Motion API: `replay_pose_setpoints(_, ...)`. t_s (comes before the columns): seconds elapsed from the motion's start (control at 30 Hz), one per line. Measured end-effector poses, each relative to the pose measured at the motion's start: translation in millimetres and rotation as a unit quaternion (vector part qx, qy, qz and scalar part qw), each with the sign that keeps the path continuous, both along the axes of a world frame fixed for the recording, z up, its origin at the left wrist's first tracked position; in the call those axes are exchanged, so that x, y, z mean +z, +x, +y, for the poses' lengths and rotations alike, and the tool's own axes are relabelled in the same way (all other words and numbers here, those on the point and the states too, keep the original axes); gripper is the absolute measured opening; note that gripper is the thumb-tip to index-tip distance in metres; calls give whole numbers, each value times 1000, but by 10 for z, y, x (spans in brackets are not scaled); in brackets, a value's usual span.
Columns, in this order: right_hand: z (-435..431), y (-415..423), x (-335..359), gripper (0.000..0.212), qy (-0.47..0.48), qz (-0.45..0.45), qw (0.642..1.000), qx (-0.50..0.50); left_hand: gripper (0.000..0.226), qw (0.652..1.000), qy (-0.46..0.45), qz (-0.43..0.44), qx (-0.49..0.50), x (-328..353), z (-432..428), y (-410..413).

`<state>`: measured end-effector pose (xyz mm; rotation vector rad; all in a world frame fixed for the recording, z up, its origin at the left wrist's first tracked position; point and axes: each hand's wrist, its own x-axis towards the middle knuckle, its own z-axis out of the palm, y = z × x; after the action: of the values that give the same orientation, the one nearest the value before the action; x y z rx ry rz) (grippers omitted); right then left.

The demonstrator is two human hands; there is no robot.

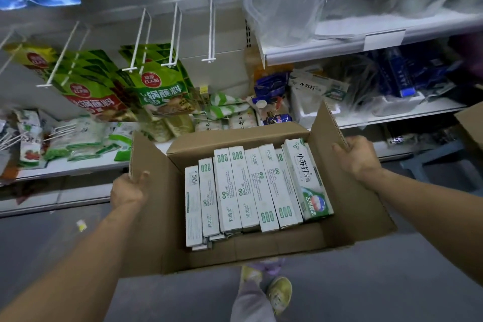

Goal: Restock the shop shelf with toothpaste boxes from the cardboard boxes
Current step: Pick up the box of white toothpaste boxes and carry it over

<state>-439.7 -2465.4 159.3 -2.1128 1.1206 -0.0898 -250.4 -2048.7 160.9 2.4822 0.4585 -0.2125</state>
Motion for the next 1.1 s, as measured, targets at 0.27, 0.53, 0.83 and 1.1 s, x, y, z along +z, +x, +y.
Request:
replay_pose_setpoints(0.27,-187,-61,-6,31,-11,2,1000,24,38,1000,-21,-3,21,-13,-127,-110)
replay_pose_setpoints(0.53,-402,-32,-8,33,-7,4,1000,30,37,999,-37,-18,26,35,-333,-26)
replay_pose_setpoints(0.83,-663,27,0,34,-11,5,1000,-2,42,998,-52,0,36,88,-633,96)
replay_pose_setpoints(1.1,-777,33,-58,27,10,35,999,-17,54,999,-28,20,11,-44,-651,213)
